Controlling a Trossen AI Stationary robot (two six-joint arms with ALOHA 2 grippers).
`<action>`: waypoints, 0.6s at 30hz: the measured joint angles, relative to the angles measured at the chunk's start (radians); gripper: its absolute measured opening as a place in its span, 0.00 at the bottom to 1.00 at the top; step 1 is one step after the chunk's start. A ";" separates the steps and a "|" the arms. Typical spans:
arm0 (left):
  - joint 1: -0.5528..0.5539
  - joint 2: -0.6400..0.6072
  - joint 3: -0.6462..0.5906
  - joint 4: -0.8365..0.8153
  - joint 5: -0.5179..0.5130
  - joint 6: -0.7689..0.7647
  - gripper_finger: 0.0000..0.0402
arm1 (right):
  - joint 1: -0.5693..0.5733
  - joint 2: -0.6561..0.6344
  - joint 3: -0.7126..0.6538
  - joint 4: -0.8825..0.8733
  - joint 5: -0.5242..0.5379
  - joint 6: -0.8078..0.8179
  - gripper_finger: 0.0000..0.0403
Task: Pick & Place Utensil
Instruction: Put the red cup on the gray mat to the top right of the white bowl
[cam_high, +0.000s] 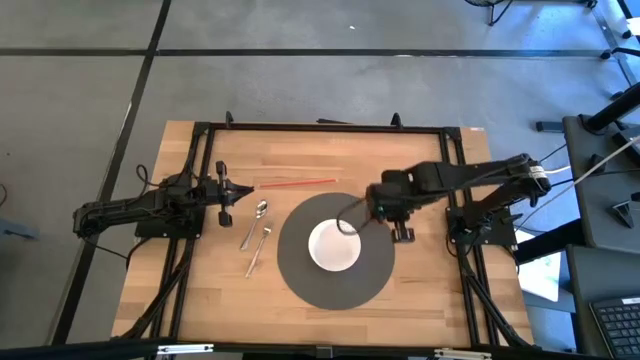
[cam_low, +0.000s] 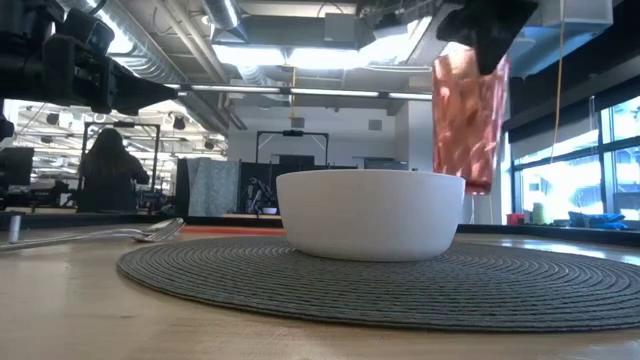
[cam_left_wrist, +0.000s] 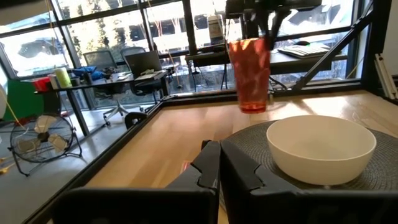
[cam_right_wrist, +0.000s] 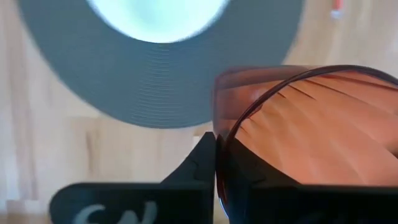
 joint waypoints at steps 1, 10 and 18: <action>0.000 0.000 0.000 0.000 0.000 -0.003 0.00 | 0.018 0.000 0.000 0.003 -0.001 0.008 0.03; 0.000 0.000 0.000 0.000 0.000 -0.012 0.00 | 0.128 -0.005 -0.112 0.073 0.033 0.059 0.03; 0.000 0.000 -0.001 0.004 -0.028 -0.015 0.00 | 0.131 -0.005 -0.239 0.200 -0.009 0.032 0.03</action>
